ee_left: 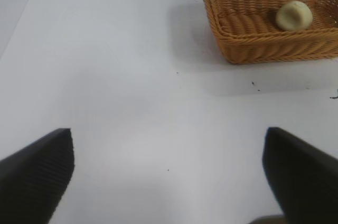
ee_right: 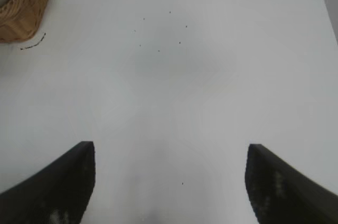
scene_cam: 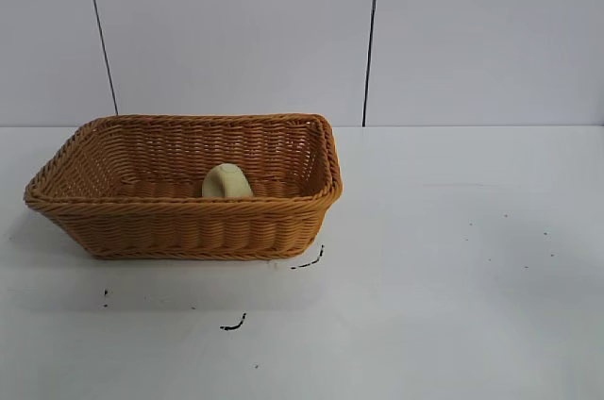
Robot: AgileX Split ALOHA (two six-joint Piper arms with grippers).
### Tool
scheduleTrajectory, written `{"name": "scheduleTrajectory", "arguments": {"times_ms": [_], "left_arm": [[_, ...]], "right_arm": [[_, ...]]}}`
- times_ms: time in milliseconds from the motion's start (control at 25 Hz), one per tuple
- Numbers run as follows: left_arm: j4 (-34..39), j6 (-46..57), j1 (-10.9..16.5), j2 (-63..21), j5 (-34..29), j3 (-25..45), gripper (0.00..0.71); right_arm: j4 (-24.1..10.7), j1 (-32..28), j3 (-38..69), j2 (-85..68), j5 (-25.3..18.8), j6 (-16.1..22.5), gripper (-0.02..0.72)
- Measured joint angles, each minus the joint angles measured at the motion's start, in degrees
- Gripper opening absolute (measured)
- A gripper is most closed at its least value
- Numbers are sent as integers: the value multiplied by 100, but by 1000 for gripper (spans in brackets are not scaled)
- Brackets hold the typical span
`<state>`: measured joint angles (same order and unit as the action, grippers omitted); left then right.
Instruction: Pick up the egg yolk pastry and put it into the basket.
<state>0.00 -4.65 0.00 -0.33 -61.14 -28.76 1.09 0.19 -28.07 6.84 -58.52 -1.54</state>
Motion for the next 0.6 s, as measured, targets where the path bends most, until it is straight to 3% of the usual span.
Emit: {"name": "scheduleTrajectory", "arguments": {"times_ms": [600], "left_arm": [[0, 0, 0, 0, 0, 0, 697]], "right_arm": [[5, 0, 0, -705, 5, 0, 561]]}}
